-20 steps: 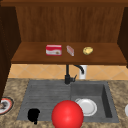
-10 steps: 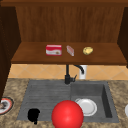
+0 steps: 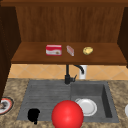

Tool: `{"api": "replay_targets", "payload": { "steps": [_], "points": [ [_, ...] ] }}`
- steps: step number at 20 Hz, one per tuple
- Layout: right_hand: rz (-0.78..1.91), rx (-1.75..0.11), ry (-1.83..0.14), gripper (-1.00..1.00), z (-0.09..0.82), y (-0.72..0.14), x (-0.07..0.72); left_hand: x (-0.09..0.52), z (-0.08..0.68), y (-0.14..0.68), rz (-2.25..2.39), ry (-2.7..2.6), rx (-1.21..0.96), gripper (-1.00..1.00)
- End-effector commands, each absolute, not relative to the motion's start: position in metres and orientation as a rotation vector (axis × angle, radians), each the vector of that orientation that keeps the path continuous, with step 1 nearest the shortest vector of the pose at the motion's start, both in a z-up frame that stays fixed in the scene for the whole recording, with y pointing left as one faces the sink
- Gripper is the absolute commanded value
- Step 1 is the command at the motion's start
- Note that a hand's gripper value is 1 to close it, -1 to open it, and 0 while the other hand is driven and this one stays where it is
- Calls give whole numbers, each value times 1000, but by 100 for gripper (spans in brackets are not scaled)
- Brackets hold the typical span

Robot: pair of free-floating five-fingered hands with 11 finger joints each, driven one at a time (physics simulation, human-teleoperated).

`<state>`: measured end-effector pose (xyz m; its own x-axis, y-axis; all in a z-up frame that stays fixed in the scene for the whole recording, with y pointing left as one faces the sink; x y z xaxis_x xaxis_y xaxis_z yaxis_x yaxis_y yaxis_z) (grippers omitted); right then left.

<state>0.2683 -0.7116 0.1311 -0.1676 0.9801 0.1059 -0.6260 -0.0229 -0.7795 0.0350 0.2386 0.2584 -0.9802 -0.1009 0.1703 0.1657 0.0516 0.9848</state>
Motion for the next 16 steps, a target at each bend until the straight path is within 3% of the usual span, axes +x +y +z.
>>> {"api": "replay_targets", "payload": {
  "steps": [1,16],
  "points": [
    [1565,-572,-836,-100,145,-712,266,35,258,239,-2038,-2128,-67,0],
    [1575,-561,-806,-100,170,-691,207,35,258,239,-2038,-2128,-67,0]
  ]
}}
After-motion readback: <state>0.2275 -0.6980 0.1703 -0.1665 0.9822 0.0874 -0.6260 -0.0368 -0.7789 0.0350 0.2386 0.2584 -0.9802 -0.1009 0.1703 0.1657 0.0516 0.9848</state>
